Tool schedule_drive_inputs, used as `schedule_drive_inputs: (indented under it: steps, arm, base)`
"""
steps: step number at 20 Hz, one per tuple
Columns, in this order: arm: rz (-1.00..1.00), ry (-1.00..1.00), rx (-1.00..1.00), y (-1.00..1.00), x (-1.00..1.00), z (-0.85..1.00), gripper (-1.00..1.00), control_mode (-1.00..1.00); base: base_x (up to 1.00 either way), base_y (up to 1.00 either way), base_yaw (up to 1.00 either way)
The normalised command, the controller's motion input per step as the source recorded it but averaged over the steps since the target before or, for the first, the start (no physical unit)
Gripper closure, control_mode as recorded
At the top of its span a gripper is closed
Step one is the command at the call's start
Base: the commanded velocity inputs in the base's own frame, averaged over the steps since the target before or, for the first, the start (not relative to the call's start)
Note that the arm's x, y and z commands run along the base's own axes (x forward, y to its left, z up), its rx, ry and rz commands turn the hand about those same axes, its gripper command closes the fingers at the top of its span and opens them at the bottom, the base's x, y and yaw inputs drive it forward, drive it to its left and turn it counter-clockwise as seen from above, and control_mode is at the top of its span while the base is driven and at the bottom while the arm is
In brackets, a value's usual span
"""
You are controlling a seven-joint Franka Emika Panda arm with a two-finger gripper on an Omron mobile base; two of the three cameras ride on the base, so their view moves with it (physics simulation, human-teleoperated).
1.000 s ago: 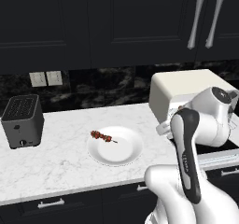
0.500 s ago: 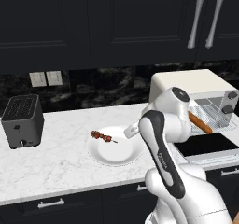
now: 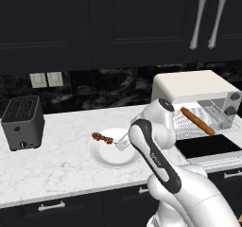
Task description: Pick up the kebab skewer and baguette bread, and place them inside the toaster oven. Close the toaster oven door and start by setting the timer.
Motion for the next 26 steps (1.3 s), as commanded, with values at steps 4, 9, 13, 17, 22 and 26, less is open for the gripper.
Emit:
schedule_drive_inputs:
  steps: [4, 9, 13, 17, 22, 26]
  arm:
    - [0.06, 0.00, 0.00, 0.00, 0.14, -0.20, -1.00, -1.00]
    - [0.01, 0.00, -0.05, 0.01, 0.36, -0.06, -1.00, -1.00]
    - [0.00, 0.00, -0.03, 0.00, 0.40, -0.03, -1.00, -1.00]
    - [0.00, 0.00, -0.03, 0.06, 0.32, -0.18, -1.00, -1.00]
    - [0.00, -0.01, 0.00, 0.11, 0.11, -0.38, -1.00, -1.00]
    - [0.00, -0.04, 0.00, 0.02, 0.09, -0.30, -1.00, -1.00]
  base:
    - [0.00, 0.00, 0.00]
    - [0.00, 0.00, 0.00]
    - [0.00, 0.00, 0.00]
    - [0.00, 0.00, 0.00]
    - [0.00, 0.00, 0.00]
    - [0.00, 0.00, 0.00]
